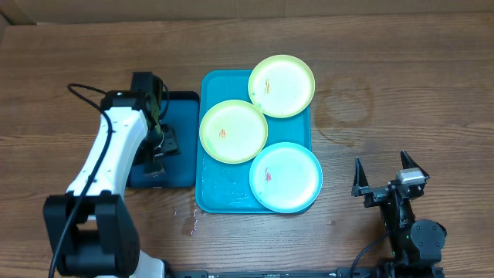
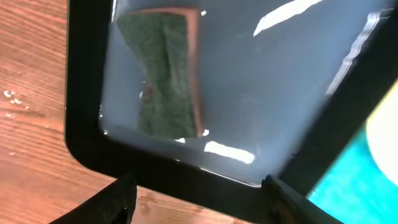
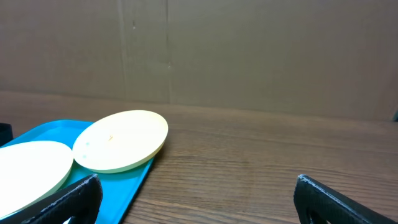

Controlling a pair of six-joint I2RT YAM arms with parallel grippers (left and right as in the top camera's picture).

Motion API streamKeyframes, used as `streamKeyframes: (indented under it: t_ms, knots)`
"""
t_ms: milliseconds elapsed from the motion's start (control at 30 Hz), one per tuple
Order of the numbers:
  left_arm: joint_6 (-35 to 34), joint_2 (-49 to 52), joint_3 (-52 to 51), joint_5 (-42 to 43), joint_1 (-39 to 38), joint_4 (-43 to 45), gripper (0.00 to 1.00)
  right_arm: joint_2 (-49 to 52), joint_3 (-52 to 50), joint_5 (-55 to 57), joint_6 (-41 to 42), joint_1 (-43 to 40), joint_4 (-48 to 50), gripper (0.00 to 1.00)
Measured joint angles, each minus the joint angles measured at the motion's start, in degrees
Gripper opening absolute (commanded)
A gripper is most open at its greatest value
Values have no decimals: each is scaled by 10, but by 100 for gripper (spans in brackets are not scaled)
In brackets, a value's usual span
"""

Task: Clean dirty plates on tray and stack at the side
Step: 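Lower the left gripper and grasp the green-and-orange sponge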

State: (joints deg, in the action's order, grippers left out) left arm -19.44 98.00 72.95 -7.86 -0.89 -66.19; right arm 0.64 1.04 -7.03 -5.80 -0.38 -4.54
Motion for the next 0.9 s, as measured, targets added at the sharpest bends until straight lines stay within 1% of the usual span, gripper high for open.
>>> streamKeyframes:
  t_ms: [67, 133, 167, 200, 367, 533, 600, 633, 733, 767, 833, 900]
  knots:
    - [-2, 8, -1, -9, 0, 0, 68, 0, 0, 0, 0, 0, 0, 100]
    - [-3, 12, -2, -14, 3, 0, 86, 0, 0, 0, 0, 0, 0, 100]
    - [-4, 14, -2, -15, 5, 1, 88, 0, 0, 0, 0, 0, 0, 100]
    - [-7, 14, -2, -16, 8, 2, 89, 0, 0, 0, 0, 0, 0, 100]
    - [-14, 15, -3, -16, 29, 3, 82, 0, 0, 0, 0, 0, 0, 100]
    - [-14, 14, -9, -9, 33, 23, 82, 0, 0, 0, 0, 0, 0, 100]
    - [-14, 15, -24, -8, 32, 42, 80, 0, 0, 0, 0, 0, 0, 100]
    - [-14, 15, -34, -7, 33, 55, 77, 0, 0, 0, 0, 0, 0, 99]
    - [-15, 15, -66, -5, 33, 92, 55, 0, 0, 0, 0, 0, 0, 100]
    - [-14, 15, -76, -4, 33, 102, 51, 0, 0, 0, 0, 0, 0, 100]
    - [-12, 16, -87, -3, 33, 114, 51, 0, 0, 0, 0, 0, 0, 100]
    - [-12, 16, -93, -3, 33, 123, 54, 0, 0, 0, 0, 0, 0, 99]
